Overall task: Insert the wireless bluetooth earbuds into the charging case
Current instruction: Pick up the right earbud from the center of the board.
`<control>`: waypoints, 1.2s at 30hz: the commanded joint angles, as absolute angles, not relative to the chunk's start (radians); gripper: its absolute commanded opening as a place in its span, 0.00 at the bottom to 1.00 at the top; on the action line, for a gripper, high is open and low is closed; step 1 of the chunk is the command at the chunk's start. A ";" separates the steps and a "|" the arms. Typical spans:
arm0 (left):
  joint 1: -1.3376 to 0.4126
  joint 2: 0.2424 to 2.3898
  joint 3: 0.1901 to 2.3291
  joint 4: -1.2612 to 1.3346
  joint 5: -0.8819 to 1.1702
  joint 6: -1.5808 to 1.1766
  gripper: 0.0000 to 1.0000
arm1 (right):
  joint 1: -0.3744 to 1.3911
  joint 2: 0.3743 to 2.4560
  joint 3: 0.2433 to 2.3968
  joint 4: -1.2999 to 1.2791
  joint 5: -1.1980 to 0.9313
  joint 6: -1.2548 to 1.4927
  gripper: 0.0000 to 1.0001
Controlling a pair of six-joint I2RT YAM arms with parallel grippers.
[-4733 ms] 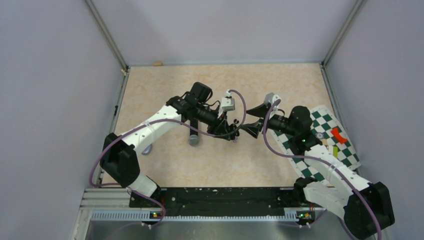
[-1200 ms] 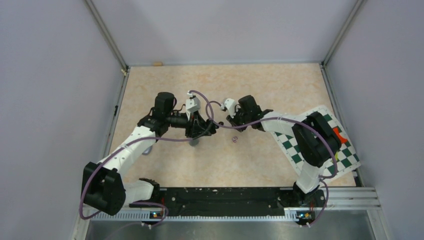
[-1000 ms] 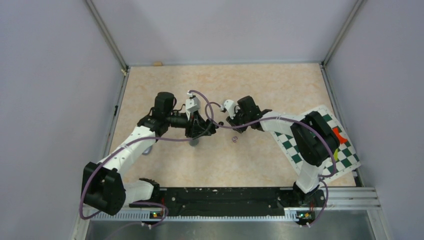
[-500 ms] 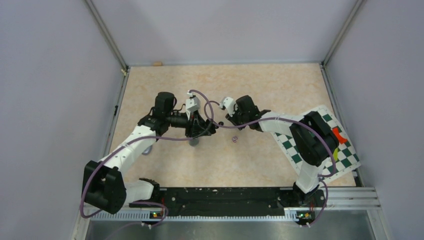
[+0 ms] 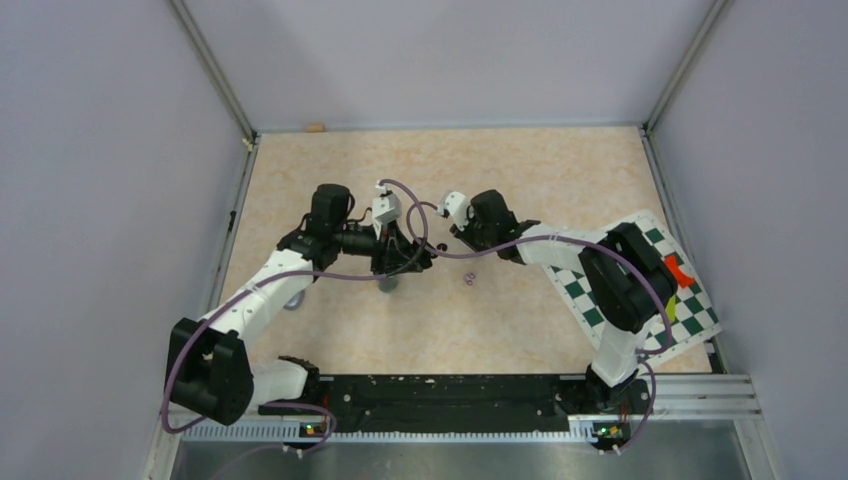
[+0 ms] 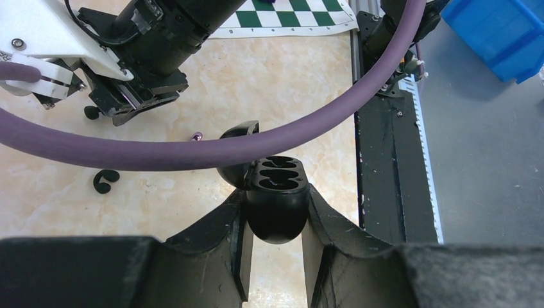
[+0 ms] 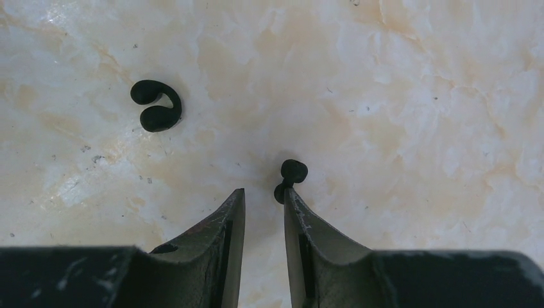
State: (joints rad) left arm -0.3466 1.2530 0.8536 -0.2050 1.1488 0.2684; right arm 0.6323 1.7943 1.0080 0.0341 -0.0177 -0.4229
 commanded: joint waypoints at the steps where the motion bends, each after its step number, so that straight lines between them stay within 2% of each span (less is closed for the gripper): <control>1: -0.341 1.251 0.888 -0.198 1.180 0.274 0.00 | 0.651 1.760 1.012 0.060 -0.009 -0.432 0.28; 12: -0.340 1.261 0.890 -0.204 1.184 0.278 0.00 | 0.652 1.766 1.059 0.022 0.086 -0.459 0.25; 18: -0.340 1.271 0.894 -0.208 1.183 0.279 0.00 | 0.672 1.753 1.082 -0.034 -0.017 -0.462 0.34; 24: -0.340 1.273 0.899 -0.216 1.182 0.282 0.00 | 0.693 1.814 1.149 -0.067 0.023 -0.400 0.42; 36: -0.339 1.273 0.904 -0.227 1.184 0.288 0.00 | 0.709 1.857 1.167 -0.096 0.057 -0.357 0.32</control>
State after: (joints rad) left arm -0.3408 1.2701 0.8570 -0.2401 1.1557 0.2695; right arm 0.6922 1.8408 1.1282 -0.0975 0.0265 -0.3836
